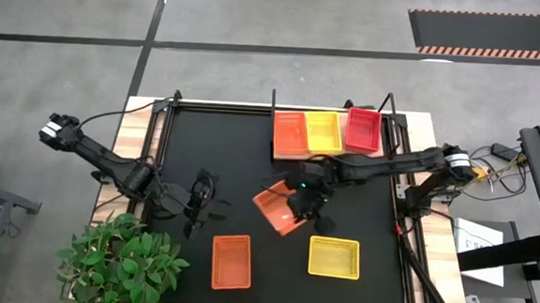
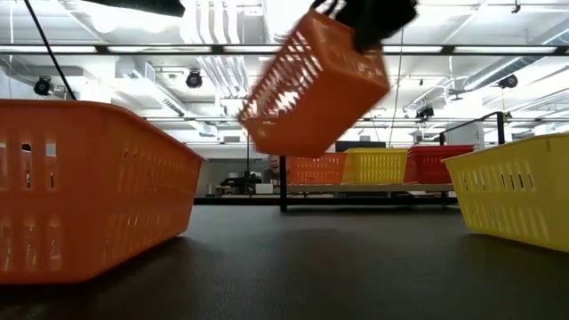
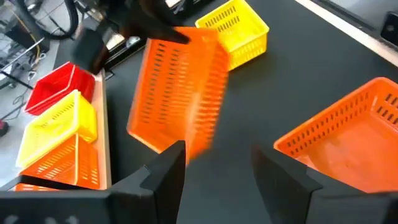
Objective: Stack baskets on shelf by color
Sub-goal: Stack the top orange bin on the orange bin on the shelf
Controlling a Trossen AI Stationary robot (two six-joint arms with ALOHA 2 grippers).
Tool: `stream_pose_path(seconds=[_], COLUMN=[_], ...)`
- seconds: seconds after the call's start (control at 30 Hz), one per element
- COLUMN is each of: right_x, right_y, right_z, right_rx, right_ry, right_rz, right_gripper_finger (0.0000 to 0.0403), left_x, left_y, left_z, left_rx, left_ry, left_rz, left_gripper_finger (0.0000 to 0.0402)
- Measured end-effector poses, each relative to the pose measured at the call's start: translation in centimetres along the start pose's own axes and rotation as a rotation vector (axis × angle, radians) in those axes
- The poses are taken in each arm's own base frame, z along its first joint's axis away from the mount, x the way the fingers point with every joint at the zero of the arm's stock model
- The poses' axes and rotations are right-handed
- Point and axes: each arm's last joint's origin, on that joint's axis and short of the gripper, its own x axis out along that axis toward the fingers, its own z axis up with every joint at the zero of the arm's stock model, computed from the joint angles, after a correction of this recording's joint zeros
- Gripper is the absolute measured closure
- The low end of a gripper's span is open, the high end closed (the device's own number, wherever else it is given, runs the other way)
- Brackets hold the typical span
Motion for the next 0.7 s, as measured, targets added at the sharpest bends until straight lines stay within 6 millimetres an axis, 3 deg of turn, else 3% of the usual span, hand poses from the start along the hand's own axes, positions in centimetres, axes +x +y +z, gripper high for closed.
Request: stream_pose_path(seconds=[0.17, 0.4, 0.57, 0.7], right_x=[-1.9, -7.0, -9.8, -10.8], right_y=[2.9, 5.5, 5.9, 4.5], right_z=[-0.1, -1.4, -2.1, -2.4], right_rx=[0.106, 0.255, 0.268, 0.303], right_ry=[0.095, 0.167, 0.147, 0.128], right_rz=[-0.141, -0.471, -0.752, -0.876], right_gripper_finger=[0.0394, 0.0394, 0.0394, 0.0394], left_x=[0.1, 0.3, 0.6, 0.7], left_y=[-0.2, -0.3, -0.1, 0.6], left_z=[-0.3, -0.7, -1.0, -0.4], left_rx=[0.004, 0.015, 0.029, 0.113], left_ry=[0.01, 0.028, 0.04, 0.004], left_rz=[-0.004, 0.016, 0.139, 0.3], left_gripper_finger=[0.0233, 0.0233, 0.0233, 0.0233])
